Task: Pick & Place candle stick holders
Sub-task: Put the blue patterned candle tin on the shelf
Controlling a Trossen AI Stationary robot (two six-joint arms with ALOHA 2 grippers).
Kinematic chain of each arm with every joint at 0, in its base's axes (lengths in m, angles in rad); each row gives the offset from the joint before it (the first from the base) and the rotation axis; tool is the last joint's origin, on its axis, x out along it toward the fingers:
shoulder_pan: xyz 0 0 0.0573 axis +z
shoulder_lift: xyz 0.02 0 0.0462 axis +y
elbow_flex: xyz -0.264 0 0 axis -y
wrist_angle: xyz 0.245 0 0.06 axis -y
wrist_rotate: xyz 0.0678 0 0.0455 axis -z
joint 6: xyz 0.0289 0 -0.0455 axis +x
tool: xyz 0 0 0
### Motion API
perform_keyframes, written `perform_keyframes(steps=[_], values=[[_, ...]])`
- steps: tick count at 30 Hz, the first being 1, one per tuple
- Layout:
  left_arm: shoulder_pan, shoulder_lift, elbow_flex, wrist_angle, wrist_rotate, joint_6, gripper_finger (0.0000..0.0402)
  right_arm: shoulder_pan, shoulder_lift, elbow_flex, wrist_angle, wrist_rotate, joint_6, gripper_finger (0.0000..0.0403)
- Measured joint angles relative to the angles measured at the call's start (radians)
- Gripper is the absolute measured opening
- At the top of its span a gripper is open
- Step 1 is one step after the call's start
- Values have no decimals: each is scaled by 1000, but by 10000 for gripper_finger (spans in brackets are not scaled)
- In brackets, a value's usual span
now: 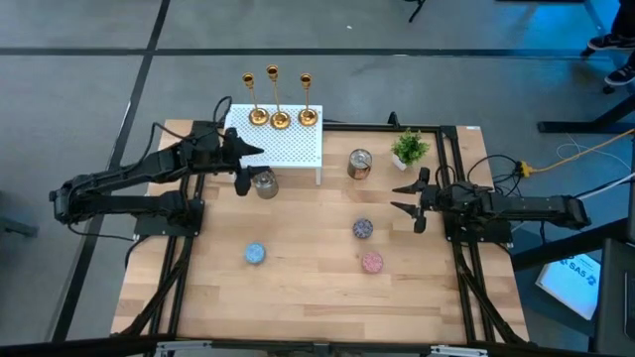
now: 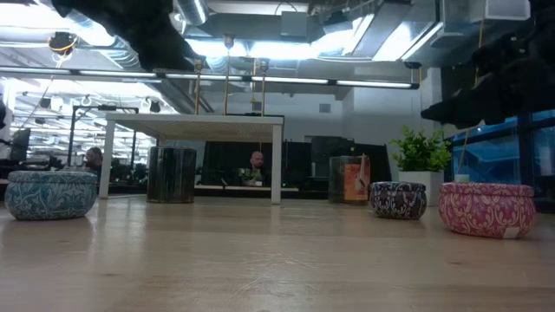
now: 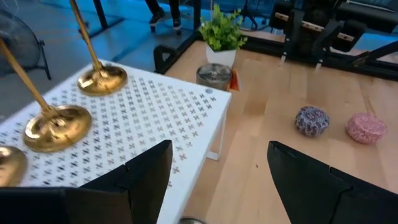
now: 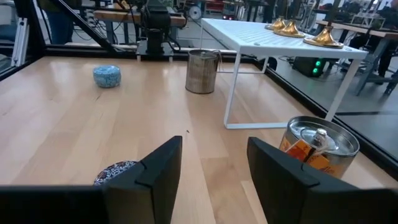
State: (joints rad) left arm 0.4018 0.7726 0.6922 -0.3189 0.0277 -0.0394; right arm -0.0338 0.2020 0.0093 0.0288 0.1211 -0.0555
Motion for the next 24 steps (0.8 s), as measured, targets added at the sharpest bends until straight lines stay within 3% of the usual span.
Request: perform_keyframes(steps=[7,11,15,24], values=[[-110,29,0,-26,54,-30,260,0,7,0,0,2,-9,186],[-210,34,0,-87,39,-31,260,0,7,0,0,2,-8,186],[-322,43,0,-129,36,-43,260,0,7,0,0,-2,93,186],[-568,109,0,-155,36,-52,260,0,7,0,0,-2,93,186]])
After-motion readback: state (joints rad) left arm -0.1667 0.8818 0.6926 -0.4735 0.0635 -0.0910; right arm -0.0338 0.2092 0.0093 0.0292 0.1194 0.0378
